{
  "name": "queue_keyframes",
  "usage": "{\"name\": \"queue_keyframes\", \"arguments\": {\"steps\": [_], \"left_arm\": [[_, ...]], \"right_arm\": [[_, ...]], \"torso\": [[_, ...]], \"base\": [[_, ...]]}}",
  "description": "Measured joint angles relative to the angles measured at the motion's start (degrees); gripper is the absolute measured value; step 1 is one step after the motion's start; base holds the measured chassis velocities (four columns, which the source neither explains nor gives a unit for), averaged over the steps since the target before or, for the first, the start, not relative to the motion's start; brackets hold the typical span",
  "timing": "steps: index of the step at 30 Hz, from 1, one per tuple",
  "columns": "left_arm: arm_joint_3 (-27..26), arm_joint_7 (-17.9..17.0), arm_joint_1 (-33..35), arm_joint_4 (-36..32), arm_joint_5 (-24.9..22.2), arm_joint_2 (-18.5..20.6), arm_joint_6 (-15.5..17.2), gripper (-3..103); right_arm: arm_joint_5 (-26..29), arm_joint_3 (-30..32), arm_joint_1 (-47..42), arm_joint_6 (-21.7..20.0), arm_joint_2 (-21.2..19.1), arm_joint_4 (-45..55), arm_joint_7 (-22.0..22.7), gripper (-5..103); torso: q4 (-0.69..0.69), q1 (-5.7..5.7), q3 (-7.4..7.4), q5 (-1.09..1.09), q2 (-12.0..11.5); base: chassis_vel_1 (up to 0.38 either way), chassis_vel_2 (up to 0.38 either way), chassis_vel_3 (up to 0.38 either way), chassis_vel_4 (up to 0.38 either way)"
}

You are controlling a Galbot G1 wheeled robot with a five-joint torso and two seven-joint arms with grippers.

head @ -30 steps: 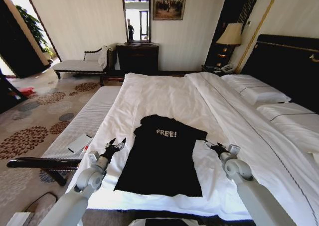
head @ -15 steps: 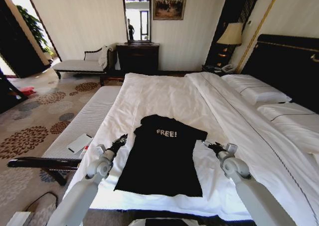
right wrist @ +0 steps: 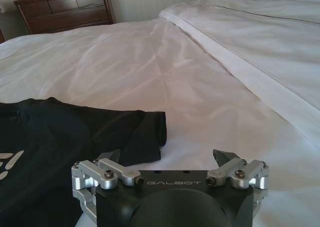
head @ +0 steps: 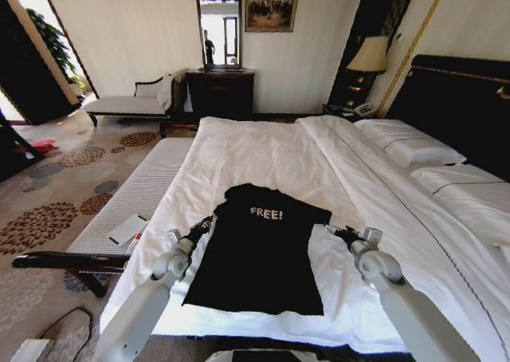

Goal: Fold the clothes on the bed.

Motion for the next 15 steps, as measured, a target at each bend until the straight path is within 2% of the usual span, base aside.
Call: {"name": "queue_keyframes", "arguments": {"steps": [2,3,14,15], "left_arm": [[-0.02,0.1,-0.35,0.58,0.0,-0.08,-0.05,25],[0.01,0.29,-0.76,1.16,0.01,-0.24,-0.12,31],[1.66,0.57,-4.56,5.11,-0.89,-2.31,-0.19,34],[1.79,0.58,-4.9,5.51,-1.03,-2.59,-0.16,38]], "right_arm": [[0.0,-0.03,-0.03,-0.01,0.03,0.0,0.0,100],[0.17,-0.05,-0.06,-0.04,0.07,0.0,-0.01,100],[1.88,-0.07,-0.23,-0.35,-0.88,0.53,-0.12,100],[1.95,-0.07,-0.22,-0.35,-0.98,0.52,-0.12,100]], "torso": [[0.0,0.0,0.0,0.0,0.0],[0.01,0.0,0.0,0.0,0.0],[-0.01,0.0,0.0,0.0,0.0],[0.0,0.0,0.0,0.0,0.0]], "base": [[0.0,0.0,0.0,0.0],[0.0,0.0,0.0,0.0],[0.0,0.0,0.0,0.0],[0.0,0.0,0.0,0.0]]}}
